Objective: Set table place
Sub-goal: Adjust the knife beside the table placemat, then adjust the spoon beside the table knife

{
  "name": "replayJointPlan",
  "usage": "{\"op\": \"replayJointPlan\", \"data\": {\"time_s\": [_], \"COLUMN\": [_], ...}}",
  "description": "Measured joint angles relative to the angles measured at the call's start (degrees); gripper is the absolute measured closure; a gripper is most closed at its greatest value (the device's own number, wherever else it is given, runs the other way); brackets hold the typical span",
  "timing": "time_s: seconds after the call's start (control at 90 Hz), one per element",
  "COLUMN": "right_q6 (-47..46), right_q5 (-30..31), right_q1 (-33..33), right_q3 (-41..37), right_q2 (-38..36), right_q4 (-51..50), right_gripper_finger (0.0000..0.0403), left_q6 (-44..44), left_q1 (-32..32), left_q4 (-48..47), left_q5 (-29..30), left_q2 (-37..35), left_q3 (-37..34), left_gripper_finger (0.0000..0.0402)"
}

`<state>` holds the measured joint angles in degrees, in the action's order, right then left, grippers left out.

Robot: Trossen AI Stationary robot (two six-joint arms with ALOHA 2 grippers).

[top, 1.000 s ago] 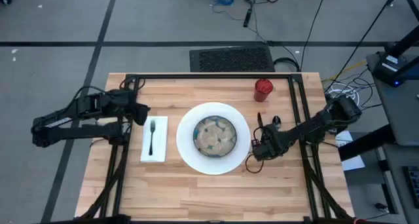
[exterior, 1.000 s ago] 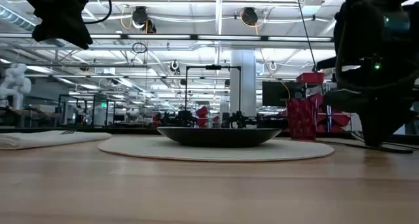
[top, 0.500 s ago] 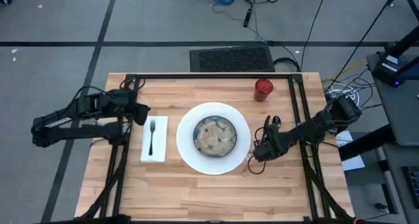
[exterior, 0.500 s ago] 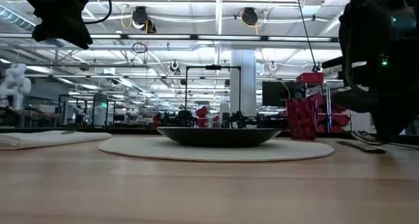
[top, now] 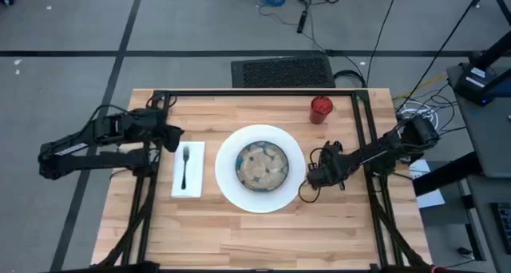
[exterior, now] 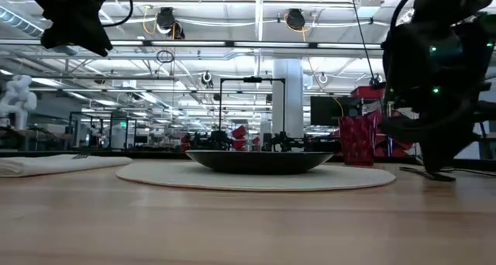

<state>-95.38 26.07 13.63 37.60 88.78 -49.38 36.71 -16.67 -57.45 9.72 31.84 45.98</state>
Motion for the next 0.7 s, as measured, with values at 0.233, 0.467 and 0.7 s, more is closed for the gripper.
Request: {"op": "replayJointPlan", "data": {"time_s": [0.233,0.467,0.7], "right_q6": [1.7,2.5,2.3], "right_q5": [2.0,2.6,2.6], "right_q1": [-0.9,-0.9,-0.9], "right_q3": [0.0,0.0,0.0], "right_q2": [0.0,0.0,0.0], "right_q4": [1.0,2.9,2.9], "right_gripper_finger": [0.0387,0.0387,0.0387], "left_q6": [0.0,0.1,0.1], "left_q1": [0.0,0.0,0.0], "left_q4": [0.0,0.0,0.0], "left_q5": [0.0,0.0,0.0], "left_q2": [0.0,0.0,0.0], "left_q3": [0.0,0.0,0.0], "left_gripper_finger": [0.0318,0.0318,0.0318]}}
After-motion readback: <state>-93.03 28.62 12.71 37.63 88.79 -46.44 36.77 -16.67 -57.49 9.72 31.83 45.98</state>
